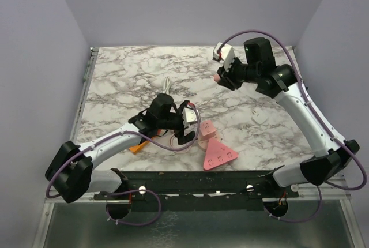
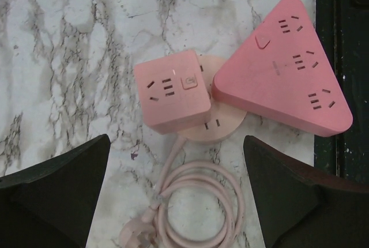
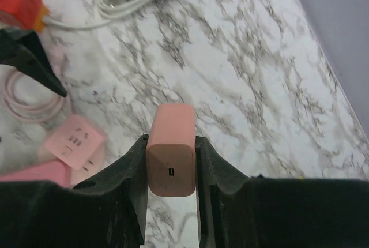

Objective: Insert the plug
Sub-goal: Move the socket to the center of the board.

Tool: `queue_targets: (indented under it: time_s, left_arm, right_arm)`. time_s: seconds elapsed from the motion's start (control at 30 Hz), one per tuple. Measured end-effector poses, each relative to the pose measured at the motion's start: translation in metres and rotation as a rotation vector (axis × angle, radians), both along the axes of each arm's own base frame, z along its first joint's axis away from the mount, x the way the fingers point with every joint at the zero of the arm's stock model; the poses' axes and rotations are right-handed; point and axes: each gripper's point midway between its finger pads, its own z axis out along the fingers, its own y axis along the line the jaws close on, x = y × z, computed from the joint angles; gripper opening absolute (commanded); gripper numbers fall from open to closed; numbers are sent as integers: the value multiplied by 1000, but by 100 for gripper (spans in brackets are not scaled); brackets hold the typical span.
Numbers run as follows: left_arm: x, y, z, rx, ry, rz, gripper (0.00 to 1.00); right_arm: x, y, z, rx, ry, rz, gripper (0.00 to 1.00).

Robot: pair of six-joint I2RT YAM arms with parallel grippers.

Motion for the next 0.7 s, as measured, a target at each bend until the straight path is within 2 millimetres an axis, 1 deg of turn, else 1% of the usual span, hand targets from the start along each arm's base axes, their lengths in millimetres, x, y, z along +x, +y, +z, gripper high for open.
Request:
queue_targets:
  time_s: [0.13,0.2,0.27,0.33,0.47,0.6,0.7]
  left_arm:
    - [-10,-21,-16,12,10,-60,99]
    - [-14,-27,-25,24,14,-84,98]
    - [-15,-31,-36,42,30,-94,96]
    - [-12,-33,-43,55,34,-98,93]
    - [3,-49,-43,55,27,-91,89]
    - [17,-60,-50,77,37,-71,85]
    - [23,-66,-51,86,43,-67,78]
  right_arm:
    - [26,-30,-35,-129,28,-57,1]
    - [31,-40,-47,-167,40,-73,1]
    - [32,-48,-55,-188,46,-80,0]
    - [32,-53,-60,-200,48,-82,1]
    - [30,-59,-63,-210,43,-79,0]
    - [26,-63,-64,-205,31,-80,1]
    - [23,-65,-64,-198,25,-77,1]
